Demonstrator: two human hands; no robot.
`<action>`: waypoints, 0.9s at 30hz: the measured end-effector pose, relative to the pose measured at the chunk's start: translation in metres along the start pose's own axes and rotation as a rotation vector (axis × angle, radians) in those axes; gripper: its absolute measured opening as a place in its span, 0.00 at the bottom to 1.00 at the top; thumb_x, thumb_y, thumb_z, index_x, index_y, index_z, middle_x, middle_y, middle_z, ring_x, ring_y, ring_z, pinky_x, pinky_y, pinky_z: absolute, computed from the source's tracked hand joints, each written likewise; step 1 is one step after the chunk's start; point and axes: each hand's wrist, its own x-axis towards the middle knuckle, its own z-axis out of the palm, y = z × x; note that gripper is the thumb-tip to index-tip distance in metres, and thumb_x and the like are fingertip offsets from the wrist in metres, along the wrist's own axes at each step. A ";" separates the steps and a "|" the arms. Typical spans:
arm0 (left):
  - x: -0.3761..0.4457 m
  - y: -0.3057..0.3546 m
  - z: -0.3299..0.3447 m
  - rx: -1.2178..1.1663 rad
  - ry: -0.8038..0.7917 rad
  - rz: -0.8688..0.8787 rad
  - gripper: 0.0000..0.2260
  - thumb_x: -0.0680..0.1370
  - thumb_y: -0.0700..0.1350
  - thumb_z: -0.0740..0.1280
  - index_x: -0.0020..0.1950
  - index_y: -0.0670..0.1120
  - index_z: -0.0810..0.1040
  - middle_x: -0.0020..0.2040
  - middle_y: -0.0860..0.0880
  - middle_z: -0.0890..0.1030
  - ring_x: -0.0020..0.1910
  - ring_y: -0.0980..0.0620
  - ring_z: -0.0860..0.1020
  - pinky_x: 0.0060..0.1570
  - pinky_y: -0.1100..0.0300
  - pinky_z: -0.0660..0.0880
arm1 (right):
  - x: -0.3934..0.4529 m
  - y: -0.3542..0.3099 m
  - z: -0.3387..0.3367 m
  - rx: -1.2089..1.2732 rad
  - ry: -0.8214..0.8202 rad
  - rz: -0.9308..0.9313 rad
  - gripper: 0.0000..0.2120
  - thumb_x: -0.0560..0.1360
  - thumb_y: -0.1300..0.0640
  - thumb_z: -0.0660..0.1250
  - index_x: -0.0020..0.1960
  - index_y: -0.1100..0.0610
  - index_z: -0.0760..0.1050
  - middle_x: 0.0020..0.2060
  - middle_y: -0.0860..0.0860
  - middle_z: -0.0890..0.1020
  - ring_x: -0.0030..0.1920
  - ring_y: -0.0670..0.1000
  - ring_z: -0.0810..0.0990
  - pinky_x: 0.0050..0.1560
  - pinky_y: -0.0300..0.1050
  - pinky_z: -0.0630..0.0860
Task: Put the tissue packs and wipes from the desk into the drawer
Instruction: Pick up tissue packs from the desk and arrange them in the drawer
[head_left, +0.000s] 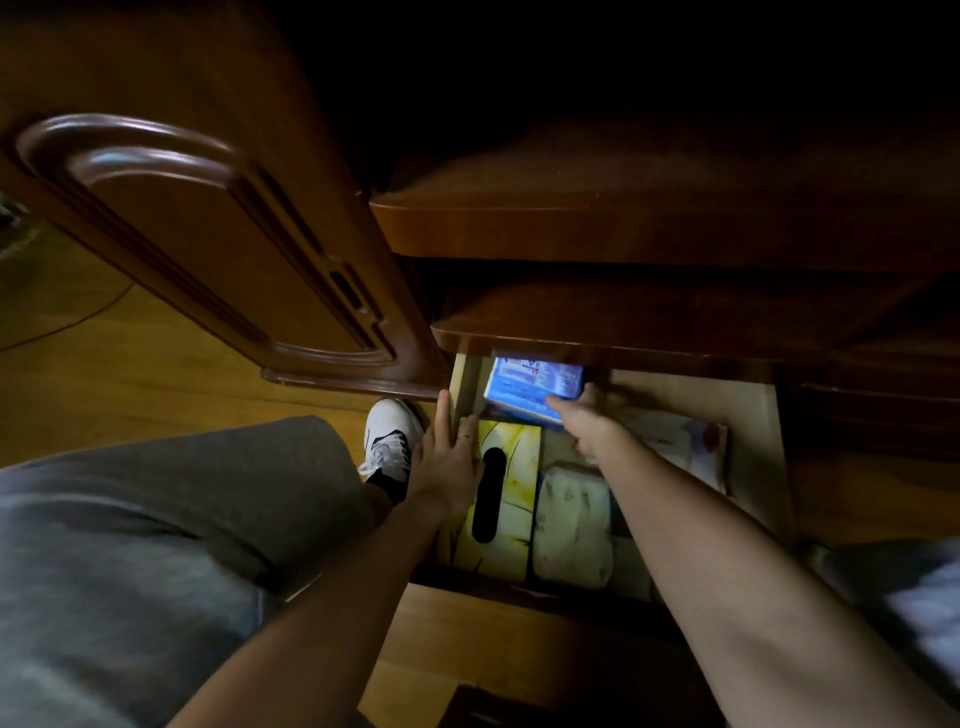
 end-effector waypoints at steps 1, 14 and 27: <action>-0.001 0.000 -0.001 -0.021 0.001 0.003 0.31 0.81 0.51 0.62 0.82 0.52 0.52 0.80 0.45 0.32 0.78 0.40 0.54 0.72 0.41 0.62 | -0.003 0.000 -0.001 -0.008 0.042 -0.054 0.31 0.80 0.58 0.68 0.78 0.59 0.57 0.75 0.59 0.68 0.71 0.61 0.71 0.68 0.52 0.70; -0.006 -0.006 0.004 -0.009 -0.017 -0.002 0.32 0.82 0.55 0.61 0.82 0.54 0.48 0.80 0.47 0.32 0.78 0.41 0.53 0.72 0.42 0.62 | 0.004 -0.004 -0.017 -1.054 0.135 -0.399 0.46 0.68 0.47 0.80 0.77 0.56 0.59 0.73 0.61 0.67 0.72 0.63 0.67 0.73 0.57 0.63; -0.006 0.045 -0.044 -0.567 0.087 0.145 0.49 0.66 0.70 0.72 0.80 0.51 0.58 0.77 0.52 0.63 0.77 0.53 0.57 0.75 0.52 0.58 | -0.069 0.022 -0.122 0.356 -0.139 0.024 0.15 0.76 0.47 0.64 0.55 0.55 0.78 0.49 0.57 0.83 0.50 0.57 0.81 0.49 0.51 0.75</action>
